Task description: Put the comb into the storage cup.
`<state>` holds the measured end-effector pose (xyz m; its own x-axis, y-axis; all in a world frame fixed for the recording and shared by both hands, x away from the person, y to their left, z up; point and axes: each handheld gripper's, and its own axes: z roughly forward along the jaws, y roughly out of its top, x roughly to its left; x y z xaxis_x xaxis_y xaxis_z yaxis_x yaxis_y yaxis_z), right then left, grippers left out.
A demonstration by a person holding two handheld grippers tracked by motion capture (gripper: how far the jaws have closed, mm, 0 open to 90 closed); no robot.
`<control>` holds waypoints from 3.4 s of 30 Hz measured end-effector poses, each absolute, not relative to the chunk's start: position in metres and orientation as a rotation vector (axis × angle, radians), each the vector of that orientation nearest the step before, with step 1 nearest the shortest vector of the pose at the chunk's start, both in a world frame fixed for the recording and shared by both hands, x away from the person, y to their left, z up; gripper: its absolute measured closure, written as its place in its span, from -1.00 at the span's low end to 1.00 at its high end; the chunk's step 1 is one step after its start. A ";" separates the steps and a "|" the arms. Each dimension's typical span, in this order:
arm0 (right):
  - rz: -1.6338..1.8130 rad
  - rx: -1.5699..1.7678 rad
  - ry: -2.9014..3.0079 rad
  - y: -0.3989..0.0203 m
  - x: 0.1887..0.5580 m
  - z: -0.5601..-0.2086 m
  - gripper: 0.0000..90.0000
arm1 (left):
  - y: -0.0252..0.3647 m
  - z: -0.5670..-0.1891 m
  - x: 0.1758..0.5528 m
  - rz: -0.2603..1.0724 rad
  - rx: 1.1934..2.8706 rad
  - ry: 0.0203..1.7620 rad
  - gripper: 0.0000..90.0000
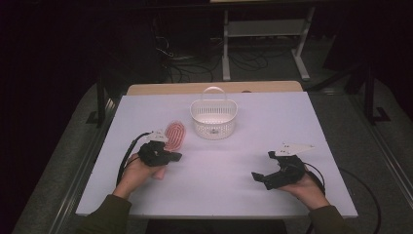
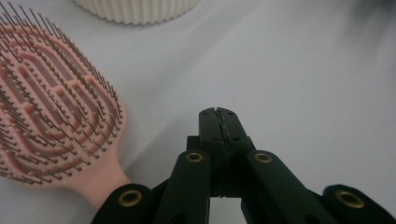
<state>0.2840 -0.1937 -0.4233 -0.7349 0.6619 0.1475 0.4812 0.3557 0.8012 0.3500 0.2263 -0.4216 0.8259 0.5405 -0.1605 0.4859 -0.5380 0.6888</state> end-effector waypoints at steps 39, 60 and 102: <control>1.328 1.032 2.412 -0.194 0.284 -0.423 -1.00 | 0.242 -0.431 0.349 0.108 2.355 0.840 1.00; 1.324 1.040 2.416 -0.194 0.284 -0.424 -1.00 | 0.259 -0.430 0.347 0.123 2.353 0.886 1.00; 1.323 1.036 2.417 -0.195 0.284 -0.424 -1.00 | 0.277 -0.420 0.341 0.156 2.310 0.893 0.86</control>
